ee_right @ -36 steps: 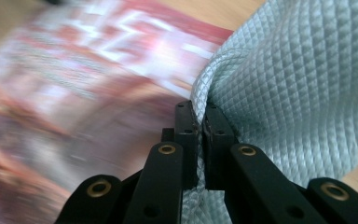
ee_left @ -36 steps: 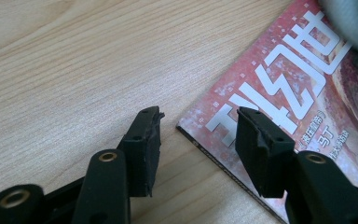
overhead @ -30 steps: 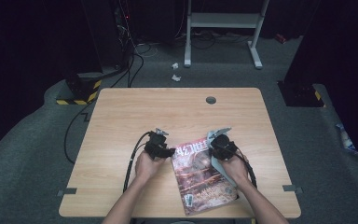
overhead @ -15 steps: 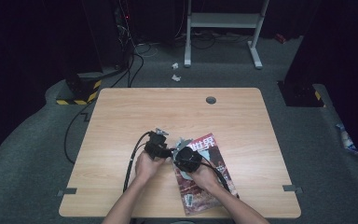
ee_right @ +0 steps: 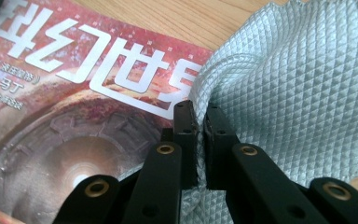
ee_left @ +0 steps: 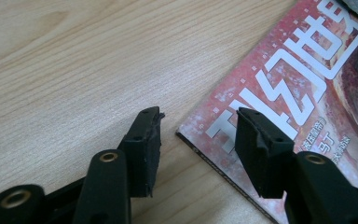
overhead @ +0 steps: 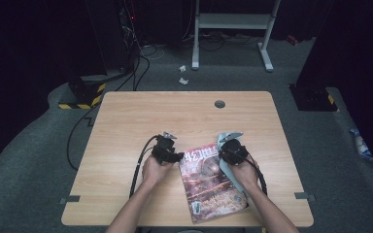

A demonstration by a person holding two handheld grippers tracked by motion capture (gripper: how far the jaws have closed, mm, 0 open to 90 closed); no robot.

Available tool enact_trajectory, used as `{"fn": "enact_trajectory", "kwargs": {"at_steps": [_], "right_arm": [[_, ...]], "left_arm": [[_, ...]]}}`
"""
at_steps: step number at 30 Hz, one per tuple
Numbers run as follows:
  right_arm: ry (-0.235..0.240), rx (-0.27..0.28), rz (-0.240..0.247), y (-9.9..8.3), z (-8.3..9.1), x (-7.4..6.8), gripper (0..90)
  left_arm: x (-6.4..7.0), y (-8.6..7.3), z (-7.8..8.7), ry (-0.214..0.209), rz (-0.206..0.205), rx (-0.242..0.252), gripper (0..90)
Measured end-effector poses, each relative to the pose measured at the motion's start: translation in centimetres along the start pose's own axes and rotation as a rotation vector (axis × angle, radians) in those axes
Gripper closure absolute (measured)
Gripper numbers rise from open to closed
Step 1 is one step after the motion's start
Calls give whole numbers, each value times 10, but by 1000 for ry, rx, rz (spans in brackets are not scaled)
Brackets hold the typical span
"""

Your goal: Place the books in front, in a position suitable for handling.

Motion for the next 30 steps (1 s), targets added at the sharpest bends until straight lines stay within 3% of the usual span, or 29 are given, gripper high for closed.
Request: {"fn": "enact_trajectory", "kwargs": {"at_steps": [6, 16, 18, 21, 25, 28, 30], "right_arm": [[4, -12, 17, -5, 1, -1, 859], [9, -36, 30, -14, 10, 2, 861], [-24, -34, 24, -11, 10, 8, 861], [-27, -59, 8, -3, 5, 10, 860], [-34, -82, 69, 7, -3, -4, 861], [14, -96, 109, 11, -8, -27, 862], [56, -102, 128, 11, -12, -45, 862]], "left_arm": [[4, -1, 1, -19, 1, 5, 590], [26, -10, 9, -67, -71, -67, 571], [25, -10, 9, -73, -72, -73, 564], [19, -9, 9, -50, -57, -69, 497], [9, -10, 11, -17, -25, -65, 498], [4, -10, 10, -17, 5, -58, 494], [3, -10, 9, -14, 2, -53, 491]]}}
Point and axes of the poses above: each handheld gripper's, and its own axes: z roughly backward along the jaws, y roughly out of its top, x roughly to its right, the point moved 8 cm from there along -z, roughly forward along the jaws, and after that the axes turned 9 degrees about -z, right-handed, at the moved point
